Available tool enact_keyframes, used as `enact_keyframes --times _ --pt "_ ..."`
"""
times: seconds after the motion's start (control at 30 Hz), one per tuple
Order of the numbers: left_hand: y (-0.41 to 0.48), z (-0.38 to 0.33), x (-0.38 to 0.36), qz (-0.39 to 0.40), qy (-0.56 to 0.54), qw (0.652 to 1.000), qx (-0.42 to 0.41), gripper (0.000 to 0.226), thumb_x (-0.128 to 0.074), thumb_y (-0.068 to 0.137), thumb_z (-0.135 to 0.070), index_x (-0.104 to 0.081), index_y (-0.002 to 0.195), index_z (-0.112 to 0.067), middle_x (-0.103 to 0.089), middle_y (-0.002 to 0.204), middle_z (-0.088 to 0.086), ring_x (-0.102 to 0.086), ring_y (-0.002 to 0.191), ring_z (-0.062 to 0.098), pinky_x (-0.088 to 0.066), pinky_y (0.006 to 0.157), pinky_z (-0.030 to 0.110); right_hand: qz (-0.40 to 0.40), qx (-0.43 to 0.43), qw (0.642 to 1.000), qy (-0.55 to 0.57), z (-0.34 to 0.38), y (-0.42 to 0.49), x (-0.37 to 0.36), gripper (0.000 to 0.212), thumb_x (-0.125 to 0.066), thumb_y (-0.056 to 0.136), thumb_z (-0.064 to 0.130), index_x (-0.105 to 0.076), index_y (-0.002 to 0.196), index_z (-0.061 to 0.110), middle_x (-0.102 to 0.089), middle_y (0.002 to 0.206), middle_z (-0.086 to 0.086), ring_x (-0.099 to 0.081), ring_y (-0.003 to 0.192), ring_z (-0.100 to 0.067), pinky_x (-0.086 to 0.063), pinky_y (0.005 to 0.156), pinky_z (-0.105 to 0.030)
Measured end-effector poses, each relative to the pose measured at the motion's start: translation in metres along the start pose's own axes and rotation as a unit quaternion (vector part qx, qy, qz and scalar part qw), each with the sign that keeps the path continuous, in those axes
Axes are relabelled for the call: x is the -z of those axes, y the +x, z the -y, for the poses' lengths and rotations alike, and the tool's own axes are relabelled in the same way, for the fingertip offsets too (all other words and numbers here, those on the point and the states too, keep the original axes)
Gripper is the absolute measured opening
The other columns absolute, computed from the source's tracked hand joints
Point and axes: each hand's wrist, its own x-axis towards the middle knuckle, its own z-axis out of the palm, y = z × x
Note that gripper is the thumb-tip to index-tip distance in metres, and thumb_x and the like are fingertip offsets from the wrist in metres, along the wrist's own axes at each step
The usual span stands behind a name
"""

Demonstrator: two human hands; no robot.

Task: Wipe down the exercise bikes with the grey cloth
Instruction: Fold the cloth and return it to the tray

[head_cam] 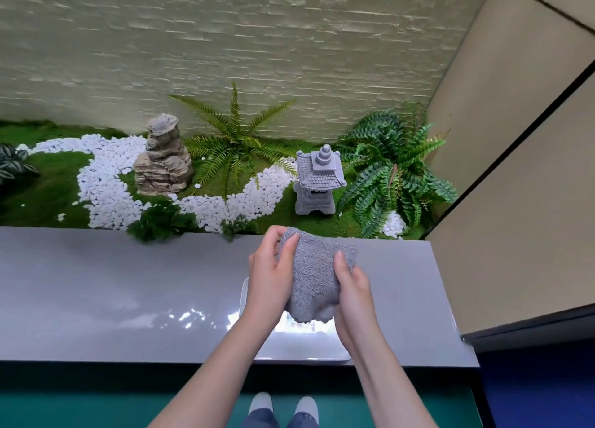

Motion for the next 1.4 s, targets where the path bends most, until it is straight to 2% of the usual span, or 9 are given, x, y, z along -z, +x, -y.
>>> enact_keyframes --times 0.13,0.33,0.53,0.63,0.83,0.97,1.07,1.27,1.4 --pt "0.000 0.027 0.001 -0.038 0.076 0.996 0.004 0.015 -0.053 0.093 -0.034 -0.050 0.080 -0.028 -0.057 0.059 -0.002 -0.047 0.052 0.009 -0.036 0.051 0.024 -0.060 0.123 0.972 -0.193 -0.007 0.003 -0.002 0.027 -0.048 0.098 0.030 -0.053 0.081 0.009 -0.062 0.074 0.001 -0.058 0.067 -0.007 -0.044 0.061 -0.021" --pt "0.000 0.066 -0.003 -0.036 0.165 0.984 0.047 0.012 -0.048 0.095 -0.035 -0.047 0.085 -0.028 -0.052 0.055 -0.004 -0.050 0.057 0.014 -0.031 0.052 0.029 -0.062 0.163 0.937 -0.302 -0.035 0.020 0.004 0.028 -0.046 0.098 0.024 -0.043 0.072 0.016 -0.045 0.060 -0.009 -0.035 0.050 -0.007 -0.027 0.048 -0.023" --pt "0.005 0.116 0.008 0.018 0.218 0.966 0.139 0.015 -0.045 0.093 -0.043 -0.050 0.099 -0.031 -0.061 0.085 -0.009 -0.061 0.074 0.013 -0.051 0.069 0.039 -0.066 0.132 0.936 -0.319 -0.066 0.054 0.029 0.033 -0.047 0.098 0.026 -0.038 0.067 0.024 -0.038 0.056 0.006 -0.031 0.049 -0.004 -0.026 0.047 -0.019" --pt "0.001 0.147 0.016 0.025 0.247 0.959 0.136 0.024 -0.046 0.094 -0.040 -0.051 0.114 -0.028 -0.058 0.102 -0.012 -0.056 0.088 0.005 -0.049 0.077 0.034 -0.069 0.105 0.936 -0.328 -0.084 0.071 0.051 0.036 -0.047 0.098 0.024 -0.039 0.064 0.027 -0.045 0.053 0.014 -0.036 0.048 -0.001 -0.028 0.046 -0.014" --pt "-0.010 0.220 0.023 0.084 0.340 0.927 0.135 0.040 -0.047 0.095 -0.034 -0.046 0.131 -0.017 -0.050 0.132 -0.002 -0.045 0.121 0.019 -0.038 0.099 0.034 -0.060 0.056 0.925 -0.371 -0.137 0.102 0.085 0.039 -0.046 0.098 0.023 -0.043 0.062 0.039 -0.046 0.054 0.021 -0.038 0.051 0.001 -0.032 0.050 -0.011" --pt "-0.015 0.270 0.023 0.130 0.421 0.885 0.148 0.047 -0.050 0.094 -0.032 -0.041 0.137 -0.013 -0.046 0.138 0.004 -0.042 0.125 0.023 -0.034 0.100 0.035 0.001 -0.026 0.914 -0.404 -0.189 0.119 0.080 0.018 -0.042 0.100 0.028 -0.057 0.092 0.035 -0.057 0.086 0.022 -0.056 0.085 -0.006 -0.040 0.072 -0.017" --pt "-0.018 0.300 0.022 0.152 0.465 0.856 0.168 0.055 -0.046 0.095 -0.037 -0.032 0.142 -0.014 -0.034 0.148 0.006 -0.033 0.134 0.023 -0.031 0.104 0.036 0.052 -0.068 0.885 -0.457 -0.225 0.132 0.068 0.038 -0.039 0.101 0.034 -0.047 0.135 0.022 -0.055 0.117 0.008 -0.053 0.114 -0.015 -0.036 0.090 -0.019" --pt "-0.015 0.346 0.021 0.155 0.490 0.842 0.164 0.068 -0.048 0.093 -0.038 -0.018 0.148 -0.010 -0.018 0.156 0.008 -0.022 0.140 0.025 -0.031 0.108 0.039 0.088 -0.072 0.900 -0.420 -0.262 0.166 0.051 0.016 -0.040 0.101 0.030 -0.053 0.100 0.021 -0.063 0.085 -0.002 -0.056 0.073 -0.007 -0.039 0.065 -0.017" --pt "-0.020 0.368 0.017 0.150 0.464 0.857 0.165 0.071 -0.051 0.092 -0.035 -0.018 0.148 -0.009 -0.018 0.156 0.007 -0.023 0.140 0.024 -0.029 0.109 0.039 0.086 -0.088 0.876 -0.467 -0.281 0.188 0.078 0.027 -0.037 0.102 0.029 -0.051 0.121 0.016 -0.064 0.102 -0.002 -0.060 0.095 -0.020 -0.045 0.079 -0.027"
